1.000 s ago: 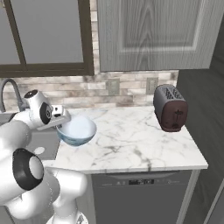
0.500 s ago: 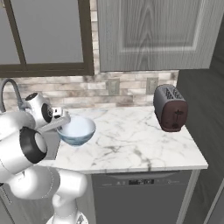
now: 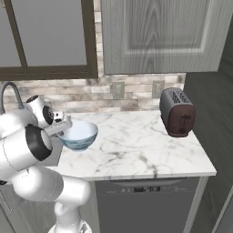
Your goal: Pick the cup and bowl from the counter and place them on the counter next to the sink.
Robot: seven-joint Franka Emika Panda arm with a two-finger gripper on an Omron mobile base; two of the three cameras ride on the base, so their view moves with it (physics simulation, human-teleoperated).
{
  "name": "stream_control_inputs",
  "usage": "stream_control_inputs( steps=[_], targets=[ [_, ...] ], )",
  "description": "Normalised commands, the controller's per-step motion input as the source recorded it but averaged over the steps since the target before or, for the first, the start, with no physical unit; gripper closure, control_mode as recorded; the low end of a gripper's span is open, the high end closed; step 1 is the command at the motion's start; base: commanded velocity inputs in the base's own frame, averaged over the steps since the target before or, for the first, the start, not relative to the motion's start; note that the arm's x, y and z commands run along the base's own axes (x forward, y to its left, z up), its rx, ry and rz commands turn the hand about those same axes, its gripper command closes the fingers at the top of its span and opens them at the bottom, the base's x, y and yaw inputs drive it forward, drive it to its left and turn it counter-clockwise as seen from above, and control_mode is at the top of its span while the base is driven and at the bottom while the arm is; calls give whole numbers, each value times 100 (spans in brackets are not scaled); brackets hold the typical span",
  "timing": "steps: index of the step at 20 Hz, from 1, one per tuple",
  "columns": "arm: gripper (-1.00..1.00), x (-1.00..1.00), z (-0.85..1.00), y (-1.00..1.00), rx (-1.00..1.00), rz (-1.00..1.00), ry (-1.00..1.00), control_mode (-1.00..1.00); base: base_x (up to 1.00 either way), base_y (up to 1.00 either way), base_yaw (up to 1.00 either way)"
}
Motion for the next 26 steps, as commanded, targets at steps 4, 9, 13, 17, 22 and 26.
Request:
stream_control_inputs(
  steps=[4, 9, 13, 17, 22, 26],
  targets=[
    [-100, 0, 0, 0, 0, 0, 0, -100, 0, 0, 0],
    [-100, 0, 0, 0, 0, 0, 0, -100, 0, 0, 0],
    [-100, -2, 0, 0, 0, 0, 0, -100, 0, 0, 0],
    [-100, -29, 7, -4, 0, 0, -1, -100, 0, 0, 0],
    [-100, -37, 40, -24, 1, 0, -6, -100, 0, 0, 0],
    [-100, -12, 60, -40, 8, 0, -7, -100, 0, 0, 0]
  ],
)
